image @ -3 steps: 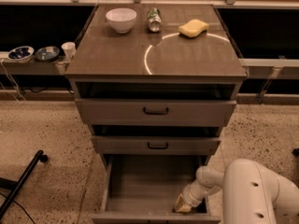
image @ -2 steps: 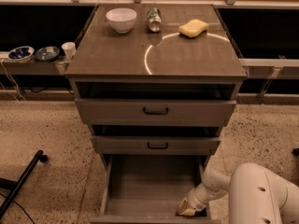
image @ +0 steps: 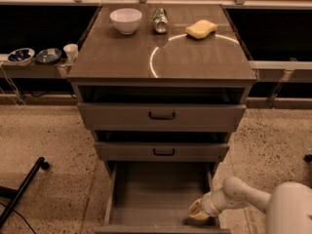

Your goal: Open bottom drawer

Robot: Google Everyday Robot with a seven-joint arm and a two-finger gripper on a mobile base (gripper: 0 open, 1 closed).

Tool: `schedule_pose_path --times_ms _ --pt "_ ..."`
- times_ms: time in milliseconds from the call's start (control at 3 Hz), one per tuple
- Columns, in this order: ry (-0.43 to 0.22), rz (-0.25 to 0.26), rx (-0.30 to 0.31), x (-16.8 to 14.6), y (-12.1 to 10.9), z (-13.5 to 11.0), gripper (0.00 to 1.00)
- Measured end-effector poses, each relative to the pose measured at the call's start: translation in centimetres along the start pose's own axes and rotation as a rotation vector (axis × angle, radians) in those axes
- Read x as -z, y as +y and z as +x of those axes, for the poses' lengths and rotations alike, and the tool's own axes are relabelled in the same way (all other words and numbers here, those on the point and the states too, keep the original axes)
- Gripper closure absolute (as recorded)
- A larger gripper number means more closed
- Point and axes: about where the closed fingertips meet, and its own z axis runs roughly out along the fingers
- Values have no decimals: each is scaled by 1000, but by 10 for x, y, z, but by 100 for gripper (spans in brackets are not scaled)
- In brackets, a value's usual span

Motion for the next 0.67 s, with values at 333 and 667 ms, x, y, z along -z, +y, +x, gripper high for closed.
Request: schedule_pose_path --times_ms 333,667 --pt "-94 107 56 38 -14 -18 100" --pt "-165 166 89 70 -23 -32 81"
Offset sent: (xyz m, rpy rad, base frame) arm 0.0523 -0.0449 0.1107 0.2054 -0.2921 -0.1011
